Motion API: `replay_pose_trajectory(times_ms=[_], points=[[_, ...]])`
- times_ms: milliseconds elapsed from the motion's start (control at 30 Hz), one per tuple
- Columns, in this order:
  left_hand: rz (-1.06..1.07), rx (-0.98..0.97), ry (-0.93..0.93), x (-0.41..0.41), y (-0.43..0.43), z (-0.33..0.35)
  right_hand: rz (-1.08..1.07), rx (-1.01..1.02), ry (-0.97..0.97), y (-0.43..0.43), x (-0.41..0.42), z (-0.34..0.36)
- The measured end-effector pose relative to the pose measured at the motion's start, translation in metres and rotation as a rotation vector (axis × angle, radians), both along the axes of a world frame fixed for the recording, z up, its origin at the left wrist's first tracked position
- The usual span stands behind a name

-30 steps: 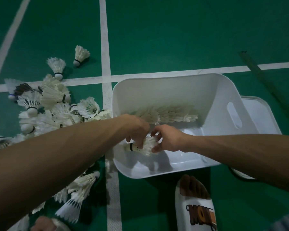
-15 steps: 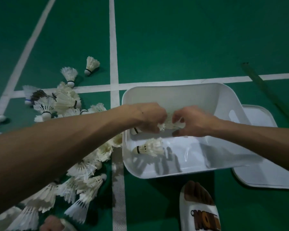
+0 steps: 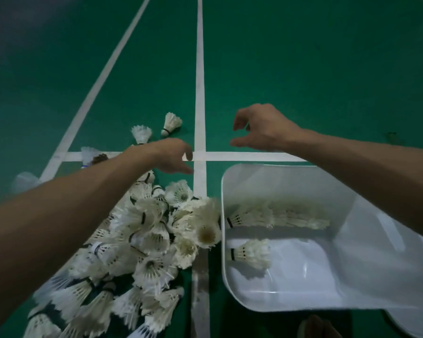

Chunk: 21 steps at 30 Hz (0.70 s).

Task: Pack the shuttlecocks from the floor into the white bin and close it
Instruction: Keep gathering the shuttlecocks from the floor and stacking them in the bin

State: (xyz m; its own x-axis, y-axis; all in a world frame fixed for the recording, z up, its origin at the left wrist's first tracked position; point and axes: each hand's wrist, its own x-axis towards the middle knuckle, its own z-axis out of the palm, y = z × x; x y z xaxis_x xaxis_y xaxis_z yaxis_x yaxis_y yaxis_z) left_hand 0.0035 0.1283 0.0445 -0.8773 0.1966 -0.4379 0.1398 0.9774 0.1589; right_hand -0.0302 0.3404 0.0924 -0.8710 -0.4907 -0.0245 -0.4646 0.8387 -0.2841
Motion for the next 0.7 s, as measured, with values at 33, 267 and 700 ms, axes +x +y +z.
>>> replay_pose_trajectory(times_ms=[33, 267, 700], points=[[0.014, -0.009, -0.053, -0.001, -0.01, -0.011, 0.016, 0.014, -0.031, -0.012, -0.005, -0.006], [0.133, 0.105, -0.093, -0.023, -0.065, -0.05, 0.174, 0.176, -0.159, -0.08, -0.031, -0.056], [0.443, 0.076, 0.239, -0.085, -0.14, -0.097, 0.217, 0.162, -0.261, -0.137, -0.096, -0.128]])
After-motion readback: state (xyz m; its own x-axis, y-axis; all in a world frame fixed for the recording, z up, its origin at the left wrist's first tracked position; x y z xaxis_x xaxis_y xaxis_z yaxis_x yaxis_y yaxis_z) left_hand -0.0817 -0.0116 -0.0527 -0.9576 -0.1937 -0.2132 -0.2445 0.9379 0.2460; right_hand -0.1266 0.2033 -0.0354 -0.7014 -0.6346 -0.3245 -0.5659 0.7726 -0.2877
